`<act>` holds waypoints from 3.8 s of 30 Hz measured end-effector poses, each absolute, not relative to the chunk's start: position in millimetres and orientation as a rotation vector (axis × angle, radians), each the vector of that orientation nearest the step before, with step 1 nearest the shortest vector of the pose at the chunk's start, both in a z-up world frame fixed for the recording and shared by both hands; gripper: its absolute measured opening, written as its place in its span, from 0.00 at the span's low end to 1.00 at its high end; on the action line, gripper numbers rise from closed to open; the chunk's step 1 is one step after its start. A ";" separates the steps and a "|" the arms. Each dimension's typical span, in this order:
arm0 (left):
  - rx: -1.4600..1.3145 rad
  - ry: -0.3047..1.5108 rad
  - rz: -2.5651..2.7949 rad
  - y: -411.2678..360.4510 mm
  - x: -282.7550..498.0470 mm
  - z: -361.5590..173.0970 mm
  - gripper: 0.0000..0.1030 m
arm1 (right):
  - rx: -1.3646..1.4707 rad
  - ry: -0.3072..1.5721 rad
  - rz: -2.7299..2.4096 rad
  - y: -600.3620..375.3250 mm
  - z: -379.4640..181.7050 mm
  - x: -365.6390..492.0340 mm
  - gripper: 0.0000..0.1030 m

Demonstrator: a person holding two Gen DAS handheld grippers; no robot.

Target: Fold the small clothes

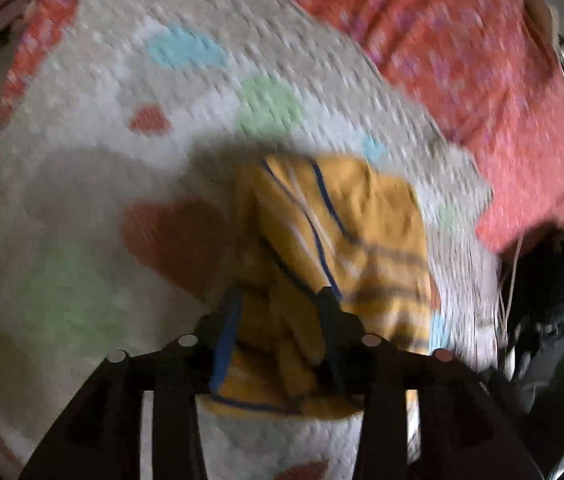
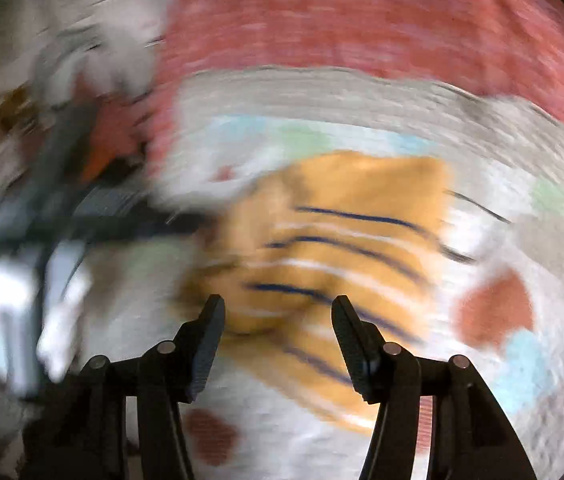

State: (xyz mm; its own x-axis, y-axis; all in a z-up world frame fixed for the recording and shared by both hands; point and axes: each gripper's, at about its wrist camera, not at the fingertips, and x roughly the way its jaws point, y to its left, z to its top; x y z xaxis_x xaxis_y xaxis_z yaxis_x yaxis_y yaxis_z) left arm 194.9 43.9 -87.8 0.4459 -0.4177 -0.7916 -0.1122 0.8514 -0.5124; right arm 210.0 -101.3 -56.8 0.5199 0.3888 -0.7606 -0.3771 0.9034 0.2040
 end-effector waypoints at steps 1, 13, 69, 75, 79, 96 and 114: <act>-0.532 1.126 -0.214 34.6 193.5 -94.3 0.51 | 0.044 0.920 0.432 -114.8 -57.0 205.7 0.58; -0.385 1.121 -0.133 58.1 180.9 -121.3 0.17 | 0.111 0.948 0.254 -158.3 -50.2 186.9 0.58; -0.666 1.035 -0.444 -21.8 247.9 -102.1 0.32 | 0.684 0.960 0.421 -204.9 -72.3 326.8 0.35; -0.657 1.082 -0.456 -52.4 260.3 -115.3 0.31 | 0.666 0.968 0.348 -232.2 -72.8 330.7 0.35; -0.634 1.121 -0.419 -57.5 262.8 -125.2 0.33 | 0.652 1.004 0.283 -245.7 -95.2 329.7 0.43; -0.342 1.142 -0.121 -47.9 249.3 -126.7 0.53 | 0.282 0.996 0.206 -195.3 -84.6 231.9 0.45; -0.160 0.717 0.118 -42.6 88.1 -41.3 0.70 | 0.106 0.934 0.137 -224.5 -37.7 112.6 0.54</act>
State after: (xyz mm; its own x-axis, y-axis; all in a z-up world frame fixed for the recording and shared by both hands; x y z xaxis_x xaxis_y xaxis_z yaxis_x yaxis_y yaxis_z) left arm 88.1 -42.6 -41.3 0.7483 0.0525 -0.6613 -0.1621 0.9811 -0.1055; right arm 112.6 -224.5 -37.7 0.5867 0.1632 -0.7932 -0.0714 0.9861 0.1501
